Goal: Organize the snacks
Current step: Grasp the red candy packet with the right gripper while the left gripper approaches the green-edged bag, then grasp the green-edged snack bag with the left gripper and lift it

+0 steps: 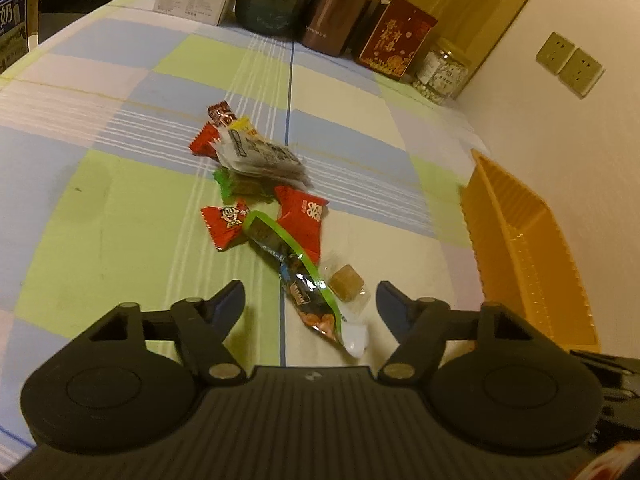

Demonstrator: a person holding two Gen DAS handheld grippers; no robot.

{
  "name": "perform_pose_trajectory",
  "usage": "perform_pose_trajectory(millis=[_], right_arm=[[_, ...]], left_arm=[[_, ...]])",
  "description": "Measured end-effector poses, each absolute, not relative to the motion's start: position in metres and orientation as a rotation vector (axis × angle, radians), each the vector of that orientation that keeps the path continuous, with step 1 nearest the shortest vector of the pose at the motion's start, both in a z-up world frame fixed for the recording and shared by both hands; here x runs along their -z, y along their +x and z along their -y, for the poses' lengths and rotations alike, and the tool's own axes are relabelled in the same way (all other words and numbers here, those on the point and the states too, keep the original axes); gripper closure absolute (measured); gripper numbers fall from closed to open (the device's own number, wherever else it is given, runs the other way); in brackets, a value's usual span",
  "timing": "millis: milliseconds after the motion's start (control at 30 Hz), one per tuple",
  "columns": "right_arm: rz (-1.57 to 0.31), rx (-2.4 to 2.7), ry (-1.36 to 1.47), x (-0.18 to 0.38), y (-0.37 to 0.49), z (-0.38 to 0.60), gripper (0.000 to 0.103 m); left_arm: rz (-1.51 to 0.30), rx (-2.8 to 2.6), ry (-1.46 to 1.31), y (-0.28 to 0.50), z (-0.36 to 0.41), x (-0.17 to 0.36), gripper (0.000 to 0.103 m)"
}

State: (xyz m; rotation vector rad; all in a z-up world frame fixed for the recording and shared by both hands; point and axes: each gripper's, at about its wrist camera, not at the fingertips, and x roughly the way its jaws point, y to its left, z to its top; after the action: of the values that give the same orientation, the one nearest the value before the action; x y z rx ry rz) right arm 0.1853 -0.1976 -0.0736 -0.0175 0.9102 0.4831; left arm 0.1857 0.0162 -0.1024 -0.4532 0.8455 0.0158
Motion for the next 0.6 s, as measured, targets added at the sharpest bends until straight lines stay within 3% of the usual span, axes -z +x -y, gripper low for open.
perform_pose_trajectory(millis=[233,600], right_arm=[[-0.907,-0.453,0.031,0.078,0.185,0.200,0.078],[-0.908,-0.442,0.056,0.079,0.180,0.199,0.078]], left_arm=[[-0.875,-0.029,-0.458,0.199,-0.014,0.117,0.072],[-0.924,-0.022,-0.423,0.188,-0.020,0.112,0.078]])
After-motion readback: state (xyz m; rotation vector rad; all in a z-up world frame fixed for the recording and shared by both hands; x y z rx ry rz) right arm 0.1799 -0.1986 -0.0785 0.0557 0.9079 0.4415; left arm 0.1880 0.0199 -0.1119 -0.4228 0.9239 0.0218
